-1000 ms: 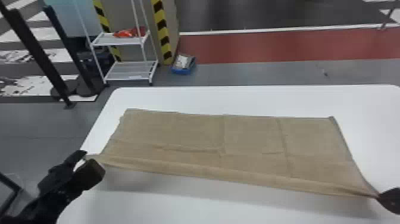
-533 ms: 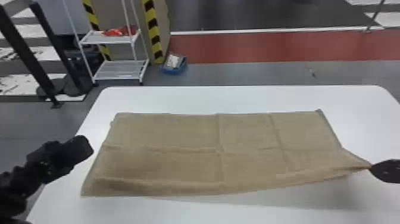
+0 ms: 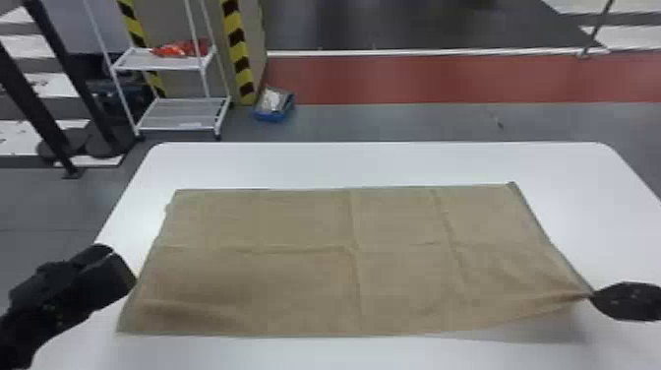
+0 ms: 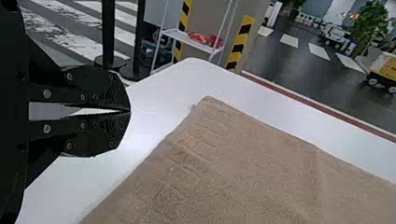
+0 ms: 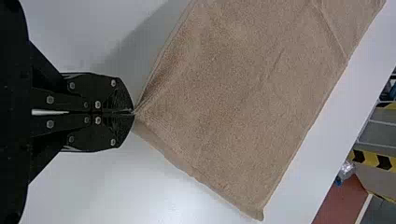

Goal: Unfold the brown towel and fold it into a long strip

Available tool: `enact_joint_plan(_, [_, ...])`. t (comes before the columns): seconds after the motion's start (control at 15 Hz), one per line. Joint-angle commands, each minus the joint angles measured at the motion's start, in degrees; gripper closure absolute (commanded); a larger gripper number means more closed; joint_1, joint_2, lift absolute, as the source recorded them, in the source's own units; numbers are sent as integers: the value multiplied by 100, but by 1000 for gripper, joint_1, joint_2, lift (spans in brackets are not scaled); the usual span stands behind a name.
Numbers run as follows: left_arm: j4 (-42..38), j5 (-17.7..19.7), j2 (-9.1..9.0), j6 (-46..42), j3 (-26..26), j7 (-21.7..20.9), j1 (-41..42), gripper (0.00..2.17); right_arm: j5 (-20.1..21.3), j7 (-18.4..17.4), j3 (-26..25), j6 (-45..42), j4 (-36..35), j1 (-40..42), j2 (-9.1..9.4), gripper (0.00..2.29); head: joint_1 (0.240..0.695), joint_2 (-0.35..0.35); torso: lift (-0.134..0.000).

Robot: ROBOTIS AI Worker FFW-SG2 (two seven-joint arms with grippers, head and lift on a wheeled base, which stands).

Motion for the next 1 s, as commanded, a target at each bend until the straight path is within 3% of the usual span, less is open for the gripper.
enact_joint_plan(0.0, [-272, -82, 18, 127, -97, -148, 337, 579, 8, 19, -1, -12, -6, 78, 14, 1480, 695, 58, -123])
enact_joint_plan(0.13, [-466, -170, 70, 127, -141, -588, 530, 566, 34, 19, -1, -12, -15, 105, 50, 1480, 695, 54, -123])
enact_joint_plan(0.33, [-756, -213, 158, 127, -27, -1634, 548, 579, 43, 19, -18, -12, -50, 131, 58, 1480, 695, 19, -123])
enact_joint_plan(0.67, [-975, -240, 281, 92, 167, -2706, 504, 583, 43, 19, -1, -12, -42, 140, 85, 1480, 695, 3, -123])
enact_joint_plan(0.8, [-870, -240, 316, 39, 167, -3049, 442, 940, 43, 19, 8, -12, -42, 140, 102, 1480, 695, 1, -123])
enact_joint_plan(0.93, [-747, -240, 334, 4, 140, -3110, 398, 967, 60, 19, 8, -12, -42, 131, 120, 1477, 695, 1, -123])
